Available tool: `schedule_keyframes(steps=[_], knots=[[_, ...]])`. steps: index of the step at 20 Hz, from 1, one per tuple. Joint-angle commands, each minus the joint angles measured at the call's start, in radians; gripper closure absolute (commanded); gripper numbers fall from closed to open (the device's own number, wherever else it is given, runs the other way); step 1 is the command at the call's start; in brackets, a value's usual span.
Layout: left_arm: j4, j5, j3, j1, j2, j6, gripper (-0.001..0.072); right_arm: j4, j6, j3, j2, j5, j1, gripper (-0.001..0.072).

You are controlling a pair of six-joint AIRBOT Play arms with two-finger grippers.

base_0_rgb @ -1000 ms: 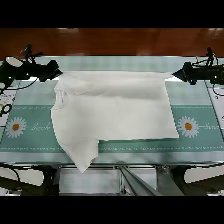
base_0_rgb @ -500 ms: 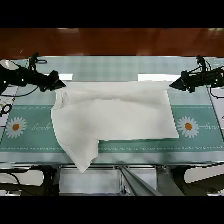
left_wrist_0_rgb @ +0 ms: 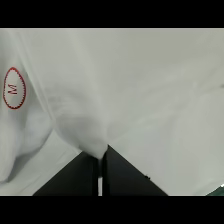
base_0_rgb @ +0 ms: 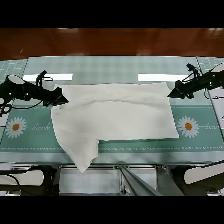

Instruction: Fold the shirts.

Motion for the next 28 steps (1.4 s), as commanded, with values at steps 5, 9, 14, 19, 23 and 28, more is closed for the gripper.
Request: schedule_keyframes(steps=[5,9,14,19,23,28], knots=[[0.01,0.013,-0.009,0.039,0.001,0.015,0.0688,-0.077,0.097,-0.001,-0.009,-0.076,-0.012,0.0692],[0.01,0.014,-0.009,0.017,-0.011,0.012,0.067,-0.081,0.093,-0.001,-0.013,-0.08,0.005,0.0645],[0.011,-0.125,0.056,0.065,0.01,-0.001,0.0205,-0.083,0.126,0.003,0.043,0.025,-0.001,0.0306],[0.014,-0.213,-0.065,0.294,0.288,-0.026,0.0205,-0.017,0.118,-0.212,0.332,0.01,-0.127,0.0306],[0.013,-0.23,-0.454,0.453,0.558,-0.027,0.0202,0.188,-0.043,-0.632,0.587,-0.154,-0.138,0.0306],[0.061,-0.227,-0.681,0.463,0.626,-0.107,0.0201,0.272,-0.118,-0.814,0.735,-0.13,-0.138,0.0306]])
